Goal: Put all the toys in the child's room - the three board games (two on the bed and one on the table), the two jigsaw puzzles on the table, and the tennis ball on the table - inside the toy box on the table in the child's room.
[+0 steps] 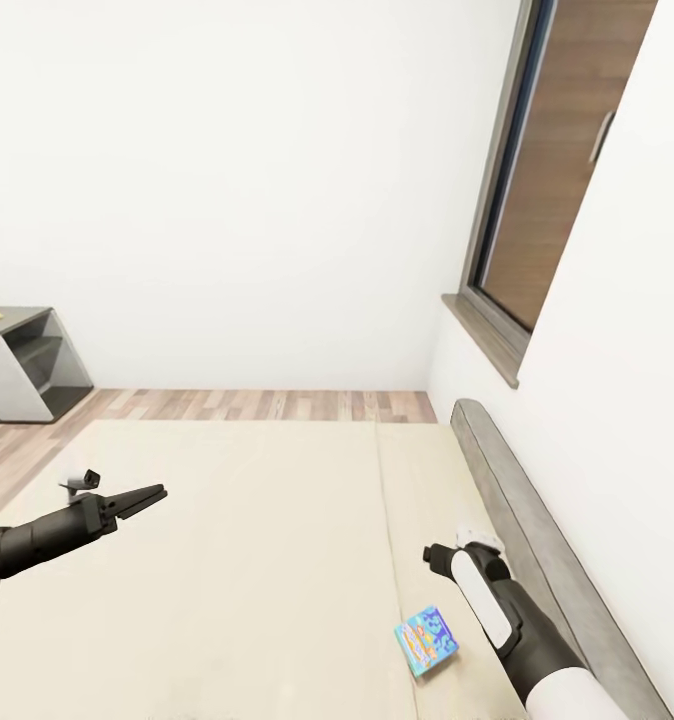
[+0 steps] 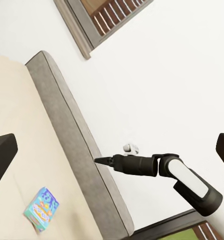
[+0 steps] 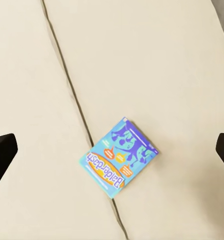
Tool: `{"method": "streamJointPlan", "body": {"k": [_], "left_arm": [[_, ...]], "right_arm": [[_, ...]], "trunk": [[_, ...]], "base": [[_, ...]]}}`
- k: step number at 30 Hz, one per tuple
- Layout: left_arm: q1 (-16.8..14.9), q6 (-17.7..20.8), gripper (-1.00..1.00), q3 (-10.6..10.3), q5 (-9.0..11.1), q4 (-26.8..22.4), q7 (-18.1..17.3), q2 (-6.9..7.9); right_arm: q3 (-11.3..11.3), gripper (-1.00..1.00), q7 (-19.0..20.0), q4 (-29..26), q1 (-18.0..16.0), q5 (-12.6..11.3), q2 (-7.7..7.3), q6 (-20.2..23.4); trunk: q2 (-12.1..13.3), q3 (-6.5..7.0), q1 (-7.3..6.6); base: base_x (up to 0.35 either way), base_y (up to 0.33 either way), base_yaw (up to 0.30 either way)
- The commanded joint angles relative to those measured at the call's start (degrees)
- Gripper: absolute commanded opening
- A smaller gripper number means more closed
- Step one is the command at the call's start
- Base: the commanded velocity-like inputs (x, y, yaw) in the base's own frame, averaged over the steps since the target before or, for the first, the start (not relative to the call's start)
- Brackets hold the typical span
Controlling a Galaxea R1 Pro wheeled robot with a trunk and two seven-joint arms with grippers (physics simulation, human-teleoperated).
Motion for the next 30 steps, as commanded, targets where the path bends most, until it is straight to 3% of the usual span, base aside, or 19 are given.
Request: {"method": "streamJointPlan", "body": {"k": [1,13,21,30], "left_arm": [[-0.06,0.61,1.00,0.01,-0.09,-0.01,-0.25,-0.01],[-0.05,0.61,1.00,-0.08,-0.11,-0.01,-0.06,-0.08],[-0.05,0.61,1.00,-0.08,-0.11,-0.01,0.57,-0.08],[-0.05,0.61,1.00,-0.09,-0.11,-0.01,0.64,-0.08]], "right_arm": [[0.24,1.00,-0.58,0.01,-0.08,-0.56,-0.08,-0.05],[0.34,1.00,0.53,1.39,-0.06,-0.44,-0.12,-3.49],[0.36,1.00,1.92,1.64,-0.06,2.04,-0.06,-3.86],[0.73,1.00,2.32,1.65,-0.06,2.78,-0.01,-5.26]], "trunk": [[-0.13,-0.22,0.03],[-0.13,-1.36,0.03],[-0.13,-2.11,0.03],[-0.13,-2.96,0.03]], "base": [[0.000,0.000,0.000],[0.000,0.000,0.000],[0.000,0.000,0.000],[0.000,0.000,0.000]]}}
